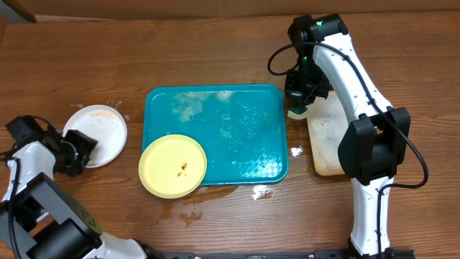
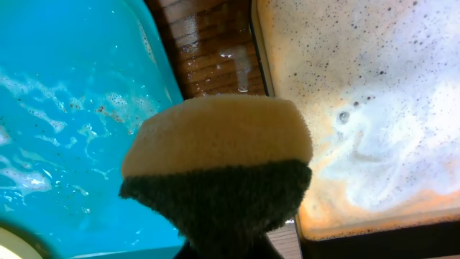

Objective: Clean dirty plates on tray and stack at the side
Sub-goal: 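Reach the left gripper to the rim of the yellow plate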

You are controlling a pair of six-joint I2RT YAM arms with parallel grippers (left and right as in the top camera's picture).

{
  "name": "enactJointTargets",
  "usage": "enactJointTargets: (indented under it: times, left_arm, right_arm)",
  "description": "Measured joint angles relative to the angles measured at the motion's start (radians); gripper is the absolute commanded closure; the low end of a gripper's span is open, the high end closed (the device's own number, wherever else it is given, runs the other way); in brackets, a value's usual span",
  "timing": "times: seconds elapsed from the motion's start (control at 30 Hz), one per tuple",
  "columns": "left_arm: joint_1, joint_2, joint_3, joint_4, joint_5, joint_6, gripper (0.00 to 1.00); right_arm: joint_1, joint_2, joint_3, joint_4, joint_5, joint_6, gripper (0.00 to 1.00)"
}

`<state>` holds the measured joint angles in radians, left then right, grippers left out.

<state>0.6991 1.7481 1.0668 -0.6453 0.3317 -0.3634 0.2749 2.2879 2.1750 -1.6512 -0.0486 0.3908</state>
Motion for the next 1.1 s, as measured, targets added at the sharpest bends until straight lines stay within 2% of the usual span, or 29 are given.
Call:
enactJointTargets:
  times: [0.23, 0.43, 0.67, 0.87, 1.1]
  left_arm:
    - [-0.081, -0.015, 0.061, -0.1, 0.051, 0.0, 0.42]
    - [-0.191, -0.141, 0.146, -0.209, 0.053, 0.031, 0.37]
    - [-0.339, -0.209, 0.169, -0.332, 0.036, 0.066, 0.4]
    - [-0.477, -0.208, 0.168, -0.343, 0.015, 0.113, 0.39]
    - [-0.645, -0.208, 0.168, -0.347, -0.057, 0.137, 0.37]
  right_arm:
    - [0.0, 0.0, 0.0, 0.002, 0.0, 0.0, 0.96]
    - [-0.008, 0.0, 0.0, 0.002, 0.0, 0.018, 0.96]
    - [-0.111, 0.0, 0.0, -0.032, 0.002, 0.045, 0.96]
    - [-0.22, 0.0, -0.001, -0.043, 0.013, 0.032, 0.96]
    - [-0.234, 0.0, -0.057, -0.029, 0.014, 0.013, 0.96]
